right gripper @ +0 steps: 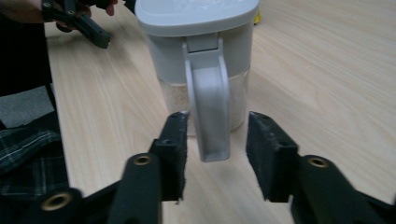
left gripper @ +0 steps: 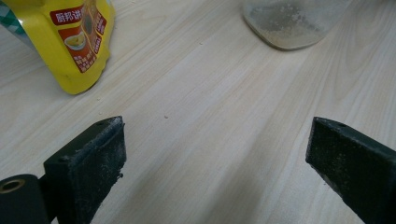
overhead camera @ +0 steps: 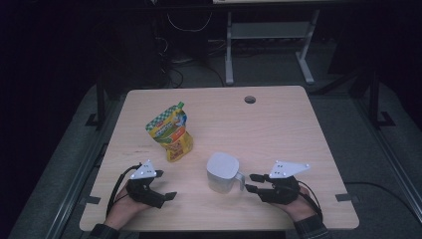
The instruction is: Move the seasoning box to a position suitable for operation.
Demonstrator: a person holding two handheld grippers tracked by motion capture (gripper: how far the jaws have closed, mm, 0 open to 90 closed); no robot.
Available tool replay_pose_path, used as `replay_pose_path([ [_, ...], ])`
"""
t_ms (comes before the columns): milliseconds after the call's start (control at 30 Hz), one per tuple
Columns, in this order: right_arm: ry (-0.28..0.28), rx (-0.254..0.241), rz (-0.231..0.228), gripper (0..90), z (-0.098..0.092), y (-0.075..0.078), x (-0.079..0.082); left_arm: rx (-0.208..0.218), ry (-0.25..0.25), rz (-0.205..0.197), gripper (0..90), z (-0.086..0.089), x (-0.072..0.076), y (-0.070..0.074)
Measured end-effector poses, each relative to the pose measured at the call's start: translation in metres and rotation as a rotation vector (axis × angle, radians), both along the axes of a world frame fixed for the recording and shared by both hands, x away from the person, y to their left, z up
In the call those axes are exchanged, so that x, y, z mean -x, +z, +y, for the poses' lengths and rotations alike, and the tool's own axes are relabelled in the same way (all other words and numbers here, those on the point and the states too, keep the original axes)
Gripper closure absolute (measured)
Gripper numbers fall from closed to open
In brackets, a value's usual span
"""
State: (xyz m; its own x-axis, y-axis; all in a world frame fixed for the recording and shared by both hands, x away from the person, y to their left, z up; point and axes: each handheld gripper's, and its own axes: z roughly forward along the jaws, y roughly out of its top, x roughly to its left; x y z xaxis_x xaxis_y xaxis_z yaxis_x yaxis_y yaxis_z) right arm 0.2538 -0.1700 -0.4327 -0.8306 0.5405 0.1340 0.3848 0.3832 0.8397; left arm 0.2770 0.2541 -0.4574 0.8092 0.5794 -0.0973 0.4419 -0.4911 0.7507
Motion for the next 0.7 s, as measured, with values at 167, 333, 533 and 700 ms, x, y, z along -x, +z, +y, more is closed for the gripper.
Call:
replay_pose_path([
  [167, 0.008, 0.003, -0.003, 82.5, 0.001, 0.002, 0.007, 0.003, -0.006, -0.004, 5.1, -0.001, 0.001, -0.001],
  [333, 0.056, 0.001, -0.01, 89.7, 0.01, 0.002, 0.01, 0.007, -0.009, 0.005, 5.5, -0.002, 0.0, -0.002],
  [533, 0.079, 0.018, -0.012, 89.7, 0.028, -0.001, 0.01, 0.005, -0.018, 0.008, 5.5, -0.004, 0.0, -0.002],
  [700, 0.071, 0.035, -0.014, 89.7, 0.032, -0.002, 0.008, 0.008, -0.018, 0.008, 5.5, -0.004, 0.001, -0.003],
])
